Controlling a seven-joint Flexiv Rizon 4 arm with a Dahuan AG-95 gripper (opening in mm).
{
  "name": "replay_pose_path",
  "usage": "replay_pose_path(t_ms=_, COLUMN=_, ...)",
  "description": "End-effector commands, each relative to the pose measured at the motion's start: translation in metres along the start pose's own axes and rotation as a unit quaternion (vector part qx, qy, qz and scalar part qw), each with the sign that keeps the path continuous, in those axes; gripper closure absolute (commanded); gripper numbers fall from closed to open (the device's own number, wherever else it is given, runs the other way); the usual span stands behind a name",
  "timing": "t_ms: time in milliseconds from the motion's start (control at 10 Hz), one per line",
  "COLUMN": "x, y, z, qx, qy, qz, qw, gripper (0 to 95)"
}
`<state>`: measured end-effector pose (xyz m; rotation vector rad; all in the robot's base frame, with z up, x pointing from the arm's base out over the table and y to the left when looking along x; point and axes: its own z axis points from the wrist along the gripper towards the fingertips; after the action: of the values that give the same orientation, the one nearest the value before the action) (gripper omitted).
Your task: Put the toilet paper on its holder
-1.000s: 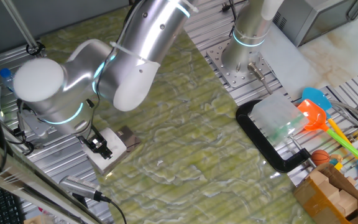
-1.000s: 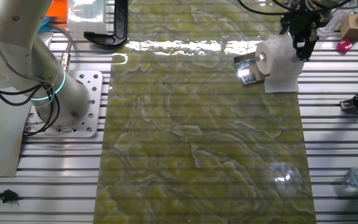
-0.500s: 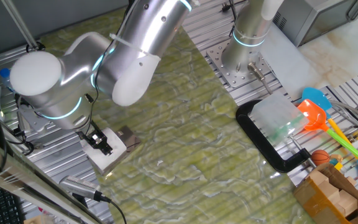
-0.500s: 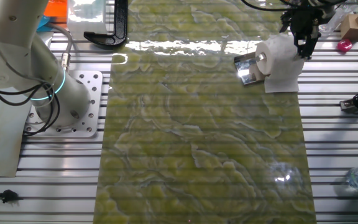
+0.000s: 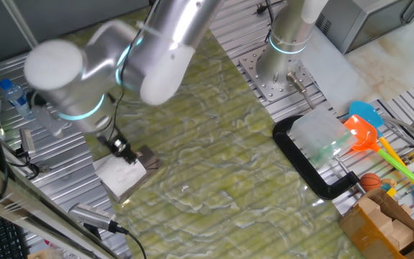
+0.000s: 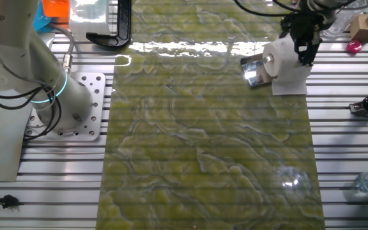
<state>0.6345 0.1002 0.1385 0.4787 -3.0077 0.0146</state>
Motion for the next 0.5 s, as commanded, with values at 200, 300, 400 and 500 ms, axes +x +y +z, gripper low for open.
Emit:
replay_pose_path(t_ms=200, x=0.035, y=-0.007, z=0.014, qx=0.005, qy=0.002, qz=0.006, qw=1.0, gripper=38.0)
replay_pose_path(t_ms=300, x=0.042, y=-0.008, z=0.016, qx=0.007, qy=0.003, qz=0.006, qw=0.9999, gripper=38.0)
replay_pose_path(t_ms=400, x=0.057, y=-0.009, z=0.019, qx=0.011, qy=0.004, qz=0.008, qw=0.9999, gripper=57.0)
replay_pose_path(t_ms=500, x=0.069, y=-0.01, z=0.021, qx=0.011, qy=0.002, qz=0.011, qw=0.9999, gripper=76.0)
